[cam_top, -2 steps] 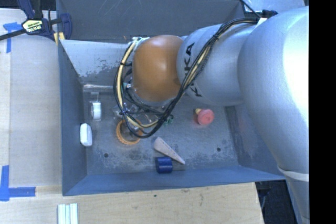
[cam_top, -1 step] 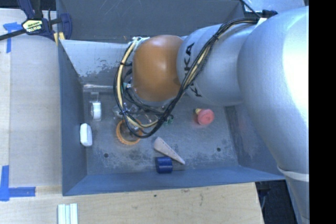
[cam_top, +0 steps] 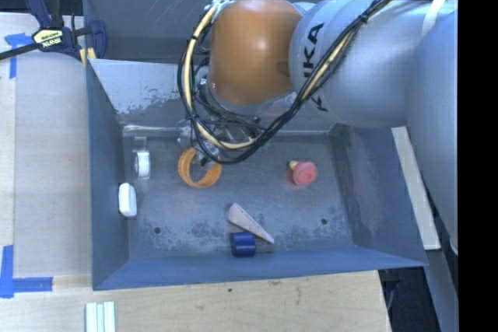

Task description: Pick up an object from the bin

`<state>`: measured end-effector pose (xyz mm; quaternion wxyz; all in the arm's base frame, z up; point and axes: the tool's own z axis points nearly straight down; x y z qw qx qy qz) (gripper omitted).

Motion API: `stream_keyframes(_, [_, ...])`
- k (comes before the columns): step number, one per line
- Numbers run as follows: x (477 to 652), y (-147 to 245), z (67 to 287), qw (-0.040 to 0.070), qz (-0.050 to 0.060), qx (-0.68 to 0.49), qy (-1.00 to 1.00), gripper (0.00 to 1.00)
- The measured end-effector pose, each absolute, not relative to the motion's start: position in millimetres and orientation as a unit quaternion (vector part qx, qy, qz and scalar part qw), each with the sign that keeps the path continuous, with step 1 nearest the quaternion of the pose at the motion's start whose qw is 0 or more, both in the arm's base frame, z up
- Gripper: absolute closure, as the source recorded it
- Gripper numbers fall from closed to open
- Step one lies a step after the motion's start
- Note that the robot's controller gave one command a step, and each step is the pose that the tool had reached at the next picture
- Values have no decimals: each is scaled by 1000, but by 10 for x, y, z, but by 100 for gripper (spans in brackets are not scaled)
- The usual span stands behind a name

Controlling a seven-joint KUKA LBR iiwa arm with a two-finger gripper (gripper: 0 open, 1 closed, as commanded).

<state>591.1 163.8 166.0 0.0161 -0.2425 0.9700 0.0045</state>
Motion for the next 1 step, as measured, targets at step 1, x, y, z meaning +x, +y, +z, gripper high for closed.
stream_keyframes(1, [5911, 1638, 1660, 16, 5, -242, 970, 100])
